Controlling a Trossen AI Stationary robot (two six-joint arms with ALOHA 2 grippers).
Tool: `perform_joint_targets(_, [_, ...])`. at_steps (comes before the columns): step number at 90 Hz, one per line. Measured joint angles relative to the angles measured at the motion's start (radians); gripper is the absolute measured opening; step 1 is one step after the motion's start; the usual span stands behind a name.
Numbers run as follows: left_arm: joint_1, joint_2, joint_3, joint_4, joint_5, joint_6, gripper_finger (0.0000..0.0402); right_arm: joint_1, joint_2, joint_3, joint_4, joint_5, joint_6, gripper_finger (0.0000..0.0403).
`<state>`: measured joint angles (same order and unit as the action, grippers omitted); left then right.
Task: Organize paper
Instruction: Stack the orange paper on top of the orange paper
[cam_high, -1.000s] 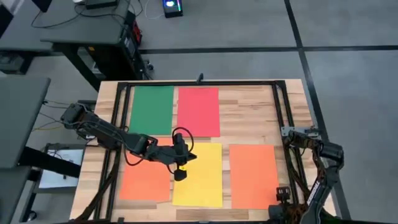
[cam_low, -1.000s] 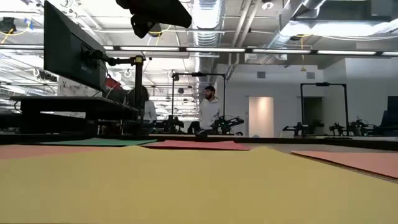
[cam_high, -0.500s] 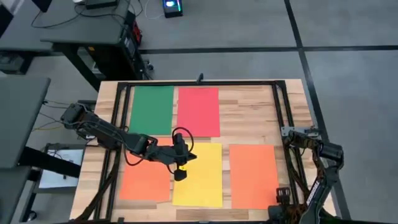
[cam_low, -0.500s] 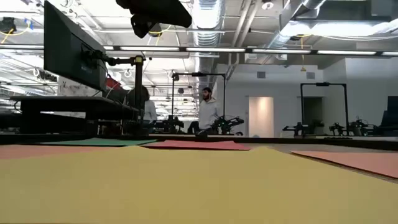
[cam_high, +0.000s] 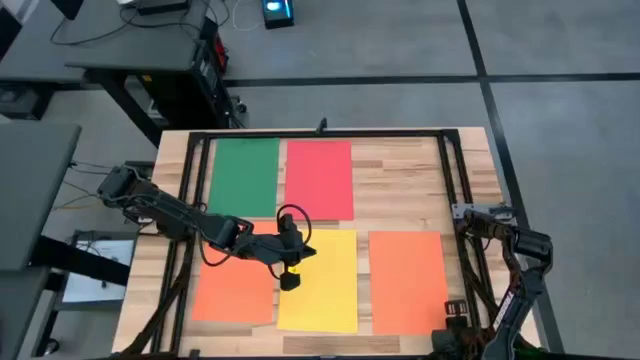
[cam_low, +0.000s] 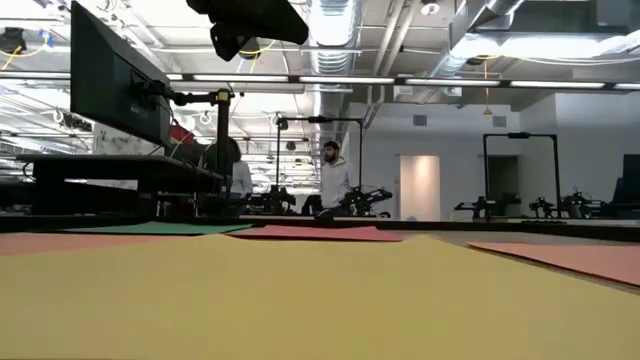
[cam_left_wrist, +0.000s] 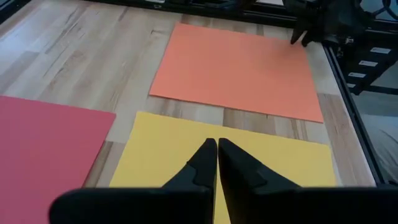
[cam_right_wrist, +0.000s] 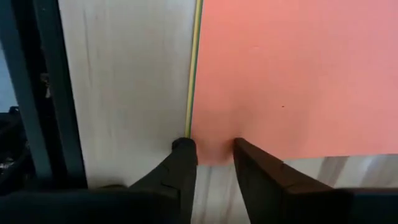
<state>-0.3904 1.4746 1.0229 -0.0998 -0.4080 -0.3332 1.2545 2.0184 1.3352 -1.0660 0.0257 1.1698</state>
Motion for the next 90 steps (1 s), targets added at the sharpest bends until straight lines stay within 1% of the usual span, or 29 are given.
perform_joint_targets(29, [0.0, 0.0, 0.0, 0.0, 0.0, 0.0, 0.0, -0.017, 0.003, 0.054, -0.14, 0.0, 0.0, 0.0093])
perform_joint_targets(50, [0.0, 0.0, 0.0, 0.0, 0.0, -0.001, 0.0, -0.033, 0.003, 0.055, -0.154, 0.001, 0.003, 0.0093])
perform_joint_targets(58, [0.0, 0.005, 0.0, 0.005, 0.0, -0.025, 0.0, -0.034, 0.002, 0.055, -0.152, 0.001, 0.008, 0.0093])
perform_joint_targets(64, [0.005, 0.035, 0.0, 0.05, 0.0, -0.028, 0.0, -0.032, 0.002, 0.055, -0.152, 0.001, 0.008, 0.0093])
perform_joint_targets(73, [0.016, 0.11, 0.009, 0.139, 0.023, 0.021, 0.0, -0.022, -0.002, 0.056, -0.15, 0.001, 0.012, 0.0093])
perform_joint_targets(78, [0.028, 0.162, 0.041, 0.178, 0.07, 0.043, 0.0, -0.012, -0.003, 0.057, -0.15, 0.004, 0.026, 0.0093])
perform_joint_targets(86, [0.05, 0.256, 0.126, 0.179, 0.141, 0.062, 0.0, 0.014, -0.003, 0.057, -0.146, 0.004, 0.047, 0.0093])
perform_joint_targets(90, [0.057, 0.302, 0.171, 0.173, 0.159, 0.075, 0.0, 0.026, -0.003, 0.057, -0.142, 0.004, 0.059, 0.0093])
